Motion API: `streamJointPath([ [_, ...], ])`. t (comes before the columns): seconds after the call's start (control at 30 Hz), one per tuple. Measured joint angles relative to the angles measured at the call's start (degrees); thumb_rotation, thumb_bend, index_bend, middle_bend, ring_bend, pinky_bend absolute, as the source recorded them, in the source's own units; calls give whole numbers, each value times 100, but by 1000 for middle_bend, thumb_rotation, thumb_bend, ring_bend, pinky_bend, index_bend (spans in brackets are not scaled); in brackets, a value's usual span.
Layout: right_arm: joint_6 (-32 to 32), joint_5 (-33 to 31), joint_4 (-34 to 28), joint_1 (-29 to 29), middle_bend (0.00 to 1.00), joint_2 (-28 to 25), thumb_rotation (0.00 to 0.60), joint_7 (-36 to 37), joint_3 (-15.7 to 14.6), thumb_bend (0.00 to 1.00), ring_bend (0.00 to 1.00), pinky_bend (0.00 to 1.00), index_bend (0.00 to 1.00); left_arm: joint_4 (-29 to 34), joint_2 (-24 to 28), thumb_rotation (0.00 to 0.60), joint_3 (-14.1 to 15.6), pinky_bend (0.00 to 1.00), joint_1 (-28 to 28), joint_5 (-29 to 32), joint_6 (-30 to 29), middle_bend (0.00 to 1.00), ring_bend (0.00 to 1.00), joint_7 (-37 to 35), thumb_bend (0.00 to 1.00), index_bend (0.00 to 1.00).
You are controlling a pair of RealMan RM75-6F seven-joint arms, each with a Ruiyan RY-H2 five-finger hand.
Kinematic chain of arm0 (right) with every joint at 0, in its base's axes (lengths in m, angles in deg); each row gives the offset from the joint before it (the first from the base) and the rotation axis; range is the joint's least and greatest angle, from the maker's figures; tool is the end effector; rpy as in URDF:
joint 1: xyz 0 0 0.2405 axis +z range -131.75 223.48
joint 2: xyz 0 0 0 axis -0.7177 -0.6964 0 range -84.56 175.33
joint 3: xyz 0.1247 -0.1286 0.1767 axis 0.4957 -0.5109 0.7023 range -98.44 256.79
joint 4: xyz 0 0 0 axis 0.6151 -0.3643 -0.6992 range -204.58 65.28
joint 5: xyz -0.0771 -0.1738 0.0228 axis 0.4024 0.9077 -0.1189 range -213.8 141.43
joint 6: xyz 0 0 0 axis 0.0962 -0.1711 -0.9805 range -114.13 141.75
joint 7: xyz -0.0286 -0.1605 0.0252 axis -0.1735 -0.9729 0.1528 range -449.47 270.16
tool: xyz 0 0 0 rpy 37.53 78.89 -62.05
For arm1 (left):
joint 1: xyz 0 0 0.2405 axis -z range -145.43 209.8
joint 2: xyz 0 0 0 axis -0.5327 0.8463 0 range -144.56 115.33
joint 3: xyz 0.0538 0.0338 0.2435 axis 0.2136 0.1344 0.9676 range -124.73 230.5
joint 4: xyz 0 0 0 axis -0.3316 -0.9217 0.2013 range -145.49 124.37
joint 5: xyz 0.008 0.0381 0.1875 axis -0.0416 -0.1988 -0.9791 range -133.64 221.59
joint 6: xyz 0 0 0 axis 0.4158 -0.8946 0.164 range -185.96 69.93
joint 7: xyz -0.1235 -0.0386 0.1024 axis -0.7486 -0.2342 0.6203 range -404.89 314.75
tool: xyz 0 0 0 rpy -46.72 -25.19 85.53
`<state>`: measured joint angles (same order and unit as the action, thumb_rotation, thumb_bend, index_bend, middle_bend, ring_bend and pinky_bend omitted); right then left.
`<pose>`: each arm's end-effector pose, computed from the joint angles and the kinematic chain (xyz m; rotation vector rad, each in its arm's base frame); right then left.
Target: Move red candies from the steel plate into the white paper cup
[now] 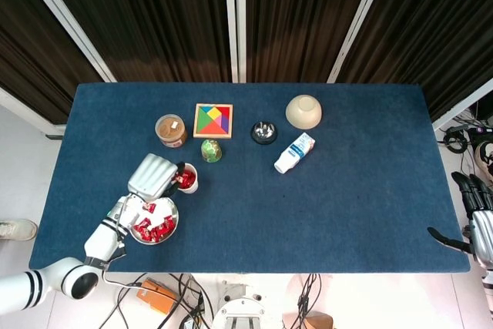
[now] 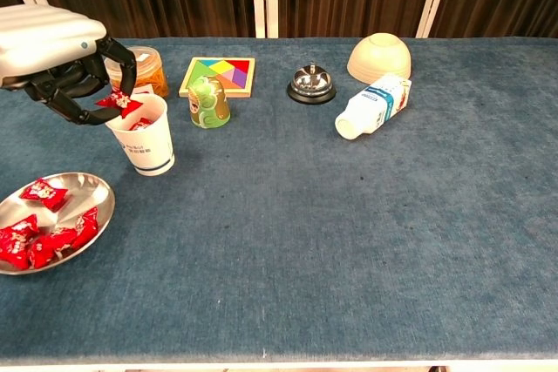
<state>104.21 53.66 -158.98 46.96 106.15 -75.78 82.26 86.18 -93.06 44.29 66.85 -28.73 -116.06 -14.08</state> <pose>-0.3070 -0.1810 0.2066 1.3119 -0.9404 1.0563 -0.1532 0.3178 0.0393 -1.9430 -0.6881 -0.8332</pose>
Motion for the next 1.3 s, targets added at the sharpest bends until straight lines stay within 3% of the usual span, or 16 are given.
streamJointPath([
  [0.43, -56, -22, 23, 31, 161, 22, 600, 14, 13, 196, 106, 177, 20, 38, -37, 600, 80, 832, 44, 68, -269, 846, 784, 97, 209, 348],
  [0.6, -70, -25, 18, 46, 161, 20, 600, 10, 21, 196, 106, 177, 20, 136, 25, 600, 127, 832, -85, -143, -605, 846, 784, -71, 203, 338],
  [0.8, -97, -23, 9, 71, 161, 11, 600, 2, 30, 197, 107, 177, 20, 233, 257, 600, 355, 832, -580, -546, -1342, 845, 784, -514, 203, 355],
  [0.93, -144, -23, 13, 102, 161, 30, 600, 0, 29, 196, 108, 178, 20, 184, 438, 600, 713, 832, -996, -848, -1689, 846, 784, -822, 203, 383],
  [1.03, -152, 10, 2, 123, 161, 36, 600, -18, 27, 197, 108, 177, 20, 44, 468, 600, 954, 832, -1096, -981, -1640, 846, 784, -865, 206, 383],
  [1.3, -88, 15, -42, 85, 161, 3, 600, -56, 13, 196, 108, 178, 20, -659, 105, 600, 1137, 832, -1015, -1092, -1057, 845, 784, -747, 229, 383],
])
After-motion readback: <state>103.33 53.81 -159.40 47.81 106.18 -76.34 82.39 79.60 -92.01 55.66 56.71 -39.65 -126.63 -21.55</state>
